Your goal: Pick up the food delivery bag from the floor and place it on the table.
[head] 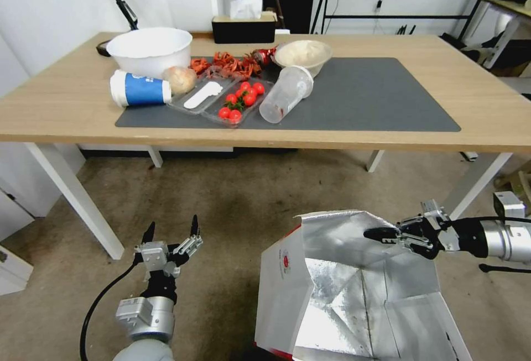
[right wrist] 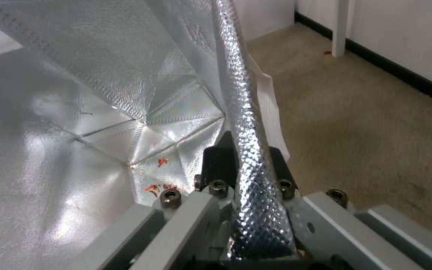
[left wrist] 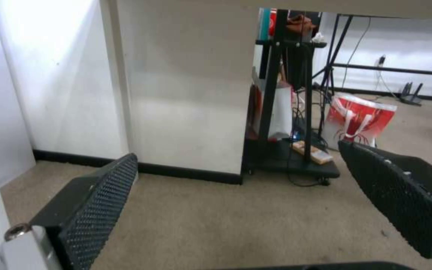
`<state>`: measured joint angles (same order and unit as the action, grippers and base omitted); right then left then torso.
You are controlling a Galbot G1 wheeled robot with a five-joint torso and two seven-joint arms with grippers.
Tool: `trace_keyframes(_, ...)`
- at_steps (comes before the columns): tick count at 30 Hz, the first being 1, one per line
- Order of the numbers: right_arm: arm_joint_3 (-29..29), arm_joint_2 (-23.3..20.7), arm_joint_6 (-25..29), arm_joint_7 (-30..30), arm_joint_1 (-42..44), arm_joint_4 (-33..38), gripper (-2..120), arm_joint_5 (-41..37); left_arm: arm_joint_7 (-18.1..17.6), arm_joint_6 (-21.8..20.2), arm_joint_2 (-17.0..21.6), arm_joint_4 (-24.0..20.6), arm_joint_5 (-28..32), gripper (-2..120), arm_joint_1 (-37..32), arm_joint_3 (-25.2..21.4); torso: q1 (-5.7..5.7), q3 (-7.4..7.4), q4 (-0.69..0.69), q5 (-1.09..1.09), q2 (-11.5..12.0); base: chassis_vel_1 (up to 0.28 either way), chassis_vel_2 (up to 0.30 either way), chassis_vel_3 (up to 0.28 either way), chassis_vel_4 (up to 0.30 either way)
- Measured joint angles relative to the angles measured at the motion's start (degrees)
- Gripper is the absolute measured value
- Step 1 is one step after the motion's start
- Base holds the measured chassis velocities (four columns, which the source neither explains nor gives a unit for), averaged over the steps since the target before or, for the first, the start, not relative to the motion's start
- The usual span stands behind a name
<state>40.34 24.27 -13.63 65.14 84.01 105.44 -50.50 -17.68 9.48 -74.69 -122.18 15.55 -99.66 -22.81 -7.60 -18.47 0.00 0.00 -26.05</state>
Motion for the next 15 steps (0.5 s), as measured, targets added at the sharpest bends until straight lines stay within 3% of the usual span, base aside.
trace_keyframes(15, -0.02, -0.09, 0.02, 0.2, 0.03, 0.1, 0, 0.14, -0.04, 0.57, -0.07, 0.14, -0.57, 100, 0.01, -0.07, -1.31, -2.21, 0.0, 0.0, -3.51, 0.0, 0.0, 0.0, 0.0)
